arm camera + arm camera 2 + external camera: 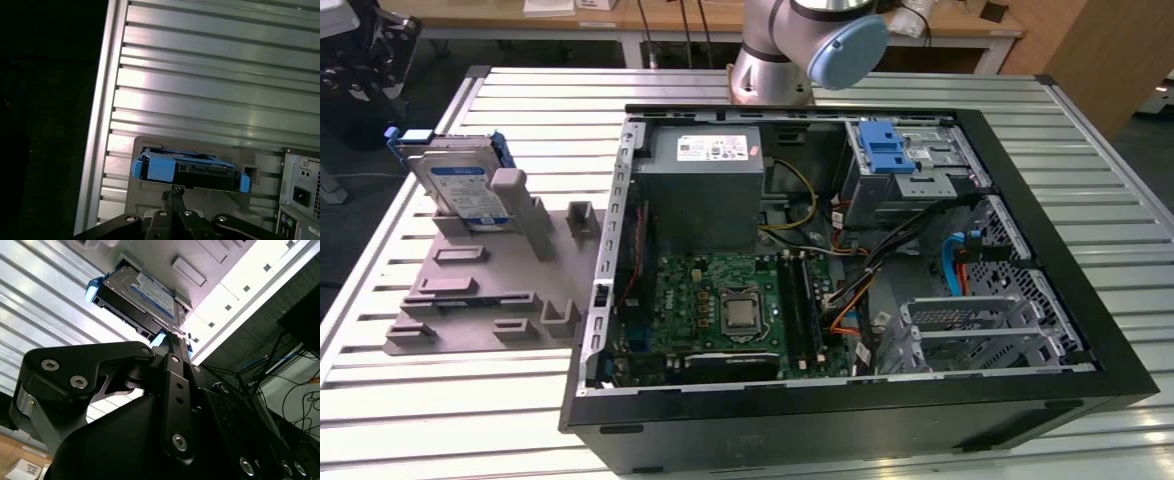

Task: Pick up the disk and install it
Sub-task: 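Pick up the disk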

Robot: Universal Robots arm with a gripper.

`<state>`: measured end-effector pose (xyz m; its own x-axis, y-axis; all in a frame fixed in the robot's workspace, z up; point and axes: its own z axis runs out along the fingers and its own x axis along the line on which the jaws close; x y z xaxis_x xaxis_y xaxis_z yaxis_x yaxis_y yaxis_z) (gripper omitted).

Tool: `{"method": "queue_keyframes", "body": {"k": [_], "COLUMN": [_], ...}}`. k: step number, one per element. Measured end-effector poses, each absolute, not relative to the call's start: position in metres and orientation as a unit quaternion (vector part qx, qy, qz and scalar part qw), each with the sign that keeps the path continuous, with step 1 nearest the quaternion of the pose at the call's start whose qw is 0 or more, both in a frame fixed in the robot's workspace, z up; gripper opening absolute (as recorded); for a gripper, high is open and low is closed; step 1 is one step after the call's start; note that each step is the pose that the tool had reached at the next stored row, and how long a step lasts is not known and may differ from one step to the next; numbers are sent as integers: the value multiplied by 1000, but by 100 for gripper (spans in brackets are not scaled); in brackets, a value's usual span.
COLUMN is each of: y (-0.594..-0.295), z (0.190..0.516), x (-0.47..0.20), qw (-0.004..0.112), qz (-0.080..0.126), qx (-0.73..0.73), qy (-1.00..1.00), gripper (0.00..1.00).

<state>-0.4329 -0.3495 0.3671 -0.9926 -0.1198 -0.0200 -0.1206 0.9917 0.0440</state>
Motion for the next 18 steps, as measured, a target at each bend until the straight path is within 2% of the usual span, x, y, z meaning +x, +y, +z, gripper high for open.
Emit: {"method": "queue_keyframes", "body": {"k": [18], "y": [-349], "z": [367], "x": [-433], "qw": [8], "qz": [23], "qx": [-89], "qy": [996], "gripper": [11]}}
